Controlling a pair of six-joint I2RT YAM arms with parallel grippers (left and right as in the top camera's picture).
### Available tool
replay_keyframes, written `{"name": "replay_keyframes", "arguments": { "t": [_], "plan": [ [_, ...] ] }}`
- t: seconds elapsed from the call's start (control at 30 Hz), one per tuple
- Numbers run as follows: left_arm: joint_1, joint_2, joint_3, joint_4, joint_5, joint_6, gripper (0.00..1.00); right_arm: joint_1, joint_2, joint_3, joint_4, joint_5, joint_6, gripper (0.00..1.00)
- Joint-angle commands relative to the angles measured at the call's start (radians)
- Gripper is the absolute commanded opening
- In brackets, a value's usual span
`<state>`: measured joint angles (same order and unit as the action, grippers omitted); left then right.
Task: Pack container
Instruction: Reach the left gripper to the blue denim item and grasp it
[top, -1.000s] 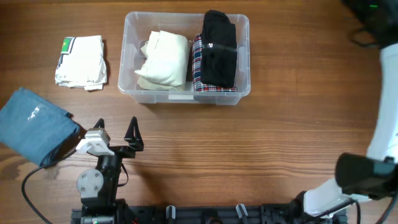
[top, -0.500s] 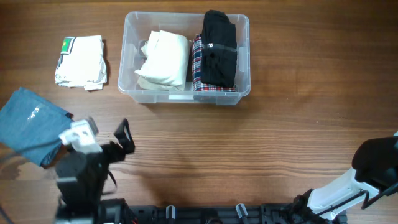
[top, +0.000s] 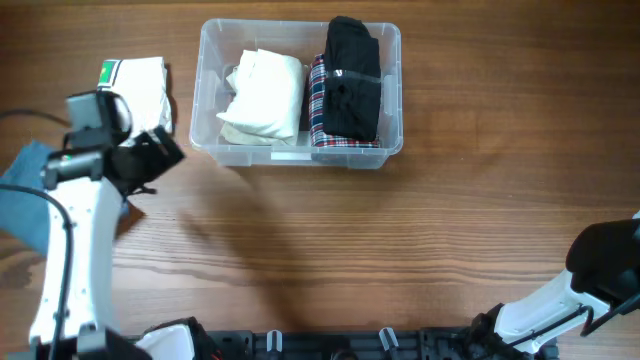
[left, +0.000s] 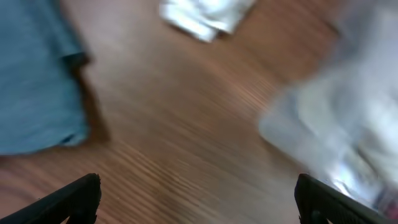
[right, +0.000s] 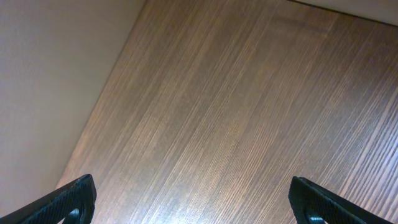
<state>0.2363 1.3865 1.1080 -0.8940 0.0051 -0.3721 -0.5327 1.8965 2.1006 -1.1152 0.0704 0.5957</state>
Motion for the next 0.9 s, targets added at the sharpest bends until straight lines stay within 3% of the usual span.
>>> {"name": "replay_keyframes", "arguments": {
  "t": [0.0, 0.17, 0.37, 0.47, 0.57, 0.87],
  "plan": [
    [0.221, 0.094, 0.009, 0.053, -0.074, -0.164, 1.00, 0.000, 0.011, -0.001, 0.000, -0.005, -0.017, 1.00],
    [0.344, 0.241, 0.009, 0.231, -0.086, -0.140, 1.00, 0.000, 0.011, -0.001, 0.001, -0.005, -0.017, 1.00],
    [0.344, 0.436, 0.009, 0.378, -0.086, 0.058, 0.99, 0.000, 0.011, -0.001, 0.001, -0.005, -0.017, 1.00],
    [0.344, 0.459, 0.009, 0.338, -0.085, 0.074, 0.95, 0.000, 0.011, -0.001, 0.001, -0.005, -0.017, 1.00],
    [0.344, 0.460, 0.009, 0.245, -0.085, 0.074, 0.78, 0.000, 0.011, -0.001, 0.001, -0.005, -0.017, 1.00],
    [0.345, 0.460, 0.009, 0.087, -0.112, 0.107, 0.85, 0.000, 0.011, -0.001, 0.001, -0.005, -0.017, 1.00]
  ]
}}
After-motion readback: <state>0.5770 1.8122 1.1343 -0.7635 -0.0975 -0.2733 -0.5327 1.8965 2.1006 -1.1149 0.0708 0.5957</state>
